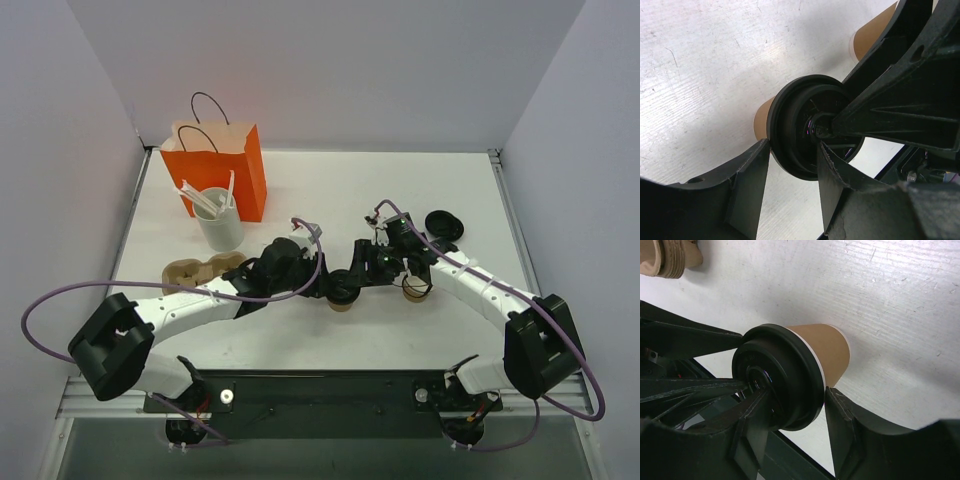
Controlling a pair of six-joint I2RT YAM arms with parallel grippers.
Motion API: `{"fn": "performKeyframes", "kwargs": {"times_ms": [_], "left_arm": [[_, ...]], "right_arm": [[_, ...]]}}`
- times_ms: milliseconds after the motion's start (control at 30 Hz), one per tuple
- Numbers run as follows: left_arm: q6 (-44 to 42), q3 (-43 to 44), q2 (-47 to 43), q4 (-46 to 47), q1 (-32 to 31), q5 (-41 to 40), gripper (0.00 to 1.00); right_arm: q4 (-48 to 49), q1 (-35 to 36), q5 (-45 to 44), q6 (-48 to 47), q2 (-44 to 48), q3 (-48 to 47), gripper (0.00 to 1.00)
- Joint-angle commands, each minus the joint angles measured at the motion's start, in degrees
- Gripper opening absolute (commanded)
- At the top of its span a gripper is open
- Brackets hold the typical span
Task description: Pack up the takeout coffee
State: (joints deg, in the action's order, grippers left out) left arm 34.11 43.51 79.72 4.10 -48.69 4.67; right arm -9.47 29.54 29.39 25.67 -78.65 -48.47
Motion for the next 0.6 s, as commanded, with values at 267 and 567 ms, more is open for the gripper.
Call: {"fn": "performKeyframes", "kwargs": {"times_ms": [267,567], "left_arm": [[0.52,-2.02,0.61,-1.02,-1.06,-3.52,0.52],[0.35,-1.93,1.22,-1.2,-1.15,-3.79,0.51]], "right_arm": [[-0.37,-2.11,4.63,3.24,4.38,-0.49,0.64],[-1.42,-7.04,5.77,3.51,7.37,0.74,0.5]]}}
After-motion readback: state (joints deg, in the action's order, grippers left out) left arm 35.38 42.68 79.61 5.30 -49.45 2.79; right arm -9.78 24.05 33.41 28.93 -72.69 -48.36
